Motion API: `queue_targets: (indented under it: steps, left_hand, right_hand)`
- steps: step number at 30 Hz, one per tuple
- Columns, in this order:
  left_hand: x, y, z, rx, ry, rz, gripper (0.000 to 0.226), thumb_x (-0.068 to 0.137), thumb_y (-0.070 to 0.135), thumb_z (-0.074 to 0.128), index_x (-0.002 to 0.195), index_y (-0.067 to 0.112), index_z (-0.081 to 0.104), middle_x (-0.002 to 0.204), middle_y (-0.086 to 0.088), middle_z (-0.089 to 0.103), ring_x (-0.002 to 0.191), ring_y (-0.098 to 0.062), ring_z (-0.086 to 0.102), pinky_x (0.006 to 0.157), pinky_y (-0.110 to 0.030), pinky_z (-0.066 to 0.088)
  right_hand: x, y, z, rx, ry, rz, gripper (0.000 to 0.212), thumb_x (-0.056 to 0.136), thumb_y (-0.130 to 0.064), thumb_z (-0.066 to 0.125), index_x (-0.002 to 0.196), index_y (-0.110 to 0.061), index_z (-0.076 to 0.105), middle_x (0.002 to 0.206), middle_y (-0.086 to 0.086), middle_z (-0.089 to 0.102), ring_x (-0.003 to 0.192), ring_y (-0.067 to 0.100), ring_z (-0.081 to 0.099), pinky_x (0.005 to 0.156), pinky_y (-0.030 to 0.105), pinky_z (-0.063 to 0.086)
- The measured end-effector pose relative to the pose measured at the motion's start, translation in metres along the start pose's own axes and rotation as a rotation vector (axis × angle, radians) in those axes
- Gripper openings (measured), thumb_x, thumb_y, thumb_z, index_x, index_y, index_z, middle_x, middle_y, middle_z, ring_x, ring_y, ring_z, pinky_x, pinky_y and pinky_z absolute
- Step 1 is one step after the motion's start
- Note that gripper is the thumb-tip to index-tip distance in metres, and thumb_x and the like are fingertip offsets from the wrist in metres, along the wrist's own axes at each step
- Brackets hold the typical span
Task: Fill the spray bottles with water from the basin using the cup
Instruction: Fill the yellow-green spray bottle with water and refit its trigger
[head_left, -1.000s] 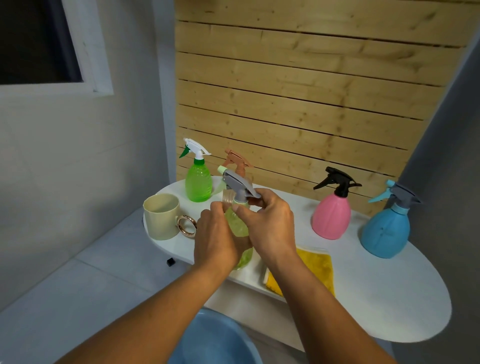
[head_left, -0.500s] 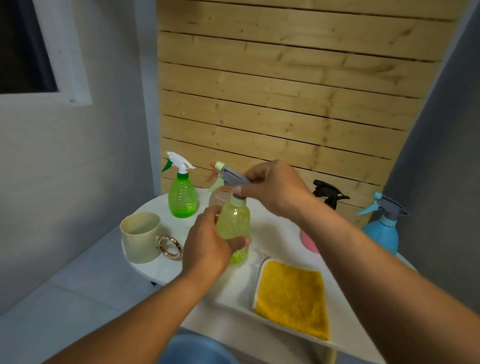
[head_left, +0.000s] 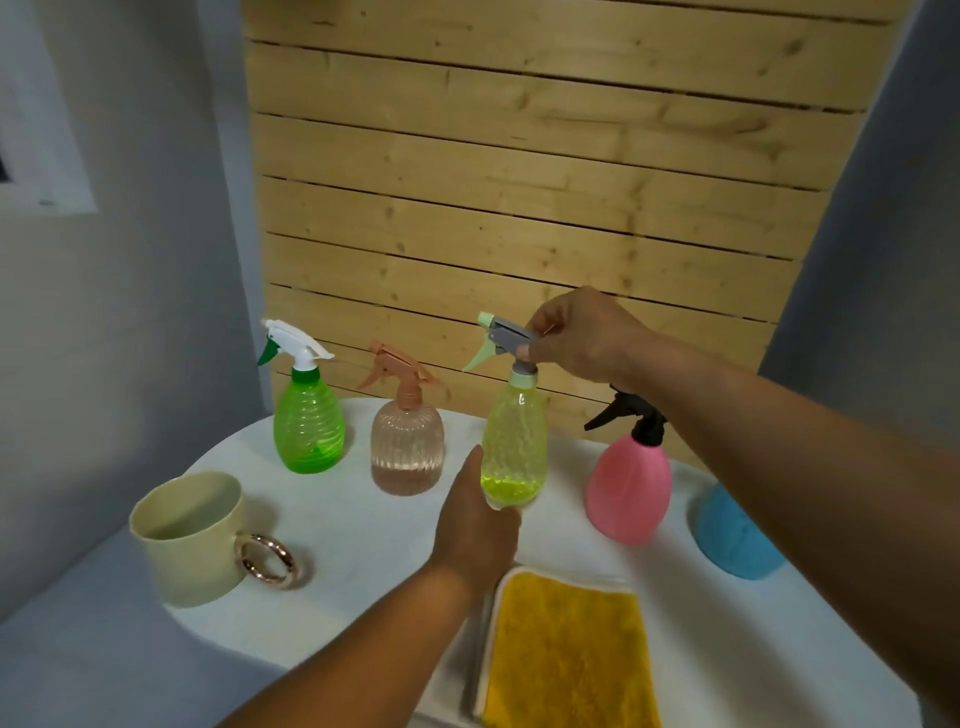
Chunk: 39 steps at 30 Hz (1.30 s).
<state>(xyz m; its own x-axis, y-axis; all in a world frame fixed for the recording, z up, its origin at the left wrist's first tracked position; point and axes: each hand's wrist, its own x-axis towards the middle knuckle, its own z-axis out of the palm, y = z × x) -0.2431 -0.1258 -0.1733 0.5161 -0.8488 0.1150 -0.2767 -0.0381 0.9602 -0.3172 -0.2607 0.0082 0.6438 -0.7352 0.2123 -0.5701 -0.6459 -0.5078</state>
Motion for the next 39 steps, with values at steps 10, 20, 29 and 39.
queue_targets:
  steps: [10,20,29,39]
  left_hand:
    - [0.011,-0.01,0.012,-0.027,-0.089,0.004,0.053,0.089,-0.005,0.051,0.128,0.03,0.056,0.114,0.006,0.065,0.105,-0.005,0.061,0.077,-0.015,0.044]
    - [0.008,-0.007,0.01,-0.014,-0.146,0.06,0.063,0.089,-0.006,0.057,0.139,0.031,0.049,0.124,0.006,0.063,0.114,-0.006,0.058,0.077,-0.005,0.042]
    - [0.012,-0.012,0.008,0.016,-0.187,0.079,0.061,0.089,0.001,0.061,0.139,0.032,0.046,0.125,0.006,0.061,0.115,-0.006,0.058,0.085,-0.013,0.044]
    - [0.017,-0.013,0.01,0.04,-0.085,0.07,0.047,0.083,0.027,0.071,0.128,0.026,0.057,0.115,0.004,0.068,0.107,-0.013,0.066,0.088,-0.023,0.054]
  right_hand:
    - [0.014,0.031,0.018,-0.042,0.02,0.017,0.019,0.085,-0.036,0.08,0.095,-0.02,0.075,0.079,-0.004,0.064,0.072,0.015,0.055,0.064,0.028,0.043]
    - [0.01,0.036,0.01,-0.006,-0.019,0.006,0.019,0.085,-0.032,0.081,0.096,-0.019,0.075,0.078,-0.003,0.061,0.068,0.012,0.05,0.059,0.027,0.038]
    - [0.009,0.035,0.013,-0.025,0.007,0.039,0.02,0.083,-0.034,0.082,0.094,-0.019,0.074,0.076,-0.004,0.06,0.067,0.014,0.052,0.058,0.028,0.039]
    - [0.006,0.034,0.014,0.033,0.003,0.05,0.022,0.084,-0.029,0.082,0.098,-0.013,0.075,0.075,0.001,0.063,0.065,0.019,0.055,0.057,0.029,0.042]
